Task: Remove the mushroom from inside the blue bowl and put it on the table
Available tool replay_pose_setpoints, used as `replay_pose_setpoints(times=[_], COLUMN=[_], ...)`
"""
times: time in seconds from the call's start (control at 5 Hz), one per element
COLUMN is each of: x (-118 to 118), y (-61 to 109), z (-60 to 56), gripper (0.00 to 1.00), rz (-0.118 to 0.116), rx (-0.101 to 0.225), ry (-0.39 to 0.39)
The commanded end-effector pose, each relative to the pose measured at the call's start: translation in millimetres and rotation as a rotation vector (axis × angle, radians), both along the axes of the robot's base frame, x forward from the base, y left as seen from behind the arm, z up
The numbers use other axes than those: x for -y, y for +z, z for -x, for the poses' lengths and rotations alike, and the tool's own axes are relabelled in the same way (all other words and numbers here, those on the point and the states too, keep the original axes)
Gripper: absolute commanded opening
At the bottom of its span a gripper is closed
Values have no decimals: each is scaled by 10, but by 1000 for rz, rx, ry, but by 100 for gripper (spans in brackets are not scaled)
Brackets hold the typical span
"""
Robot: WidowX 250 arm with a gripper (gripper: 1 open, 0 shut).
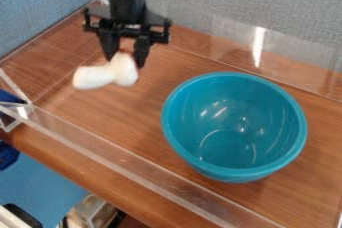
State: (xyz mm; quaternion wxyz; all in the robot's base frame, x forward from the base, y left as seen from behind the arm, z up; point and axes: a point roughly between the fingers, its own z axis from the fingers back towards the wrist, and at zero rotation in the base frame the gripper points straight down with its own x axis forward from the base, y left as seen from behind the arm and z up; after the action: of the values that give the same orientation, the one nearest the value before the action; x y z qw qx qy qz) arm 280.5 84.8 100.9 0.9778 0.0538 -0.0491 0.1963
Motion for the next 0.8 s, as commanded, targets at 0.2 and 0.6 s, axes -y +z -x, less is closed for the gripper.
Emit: replay_pose_setpoints(times=[0.2, 0.6], x=[-166, -325], y=[-201, -423], z=[20, -111], gripper=[0, 0], rz=[-36, -32], rx=[-14, -34], ry=[61, 103])
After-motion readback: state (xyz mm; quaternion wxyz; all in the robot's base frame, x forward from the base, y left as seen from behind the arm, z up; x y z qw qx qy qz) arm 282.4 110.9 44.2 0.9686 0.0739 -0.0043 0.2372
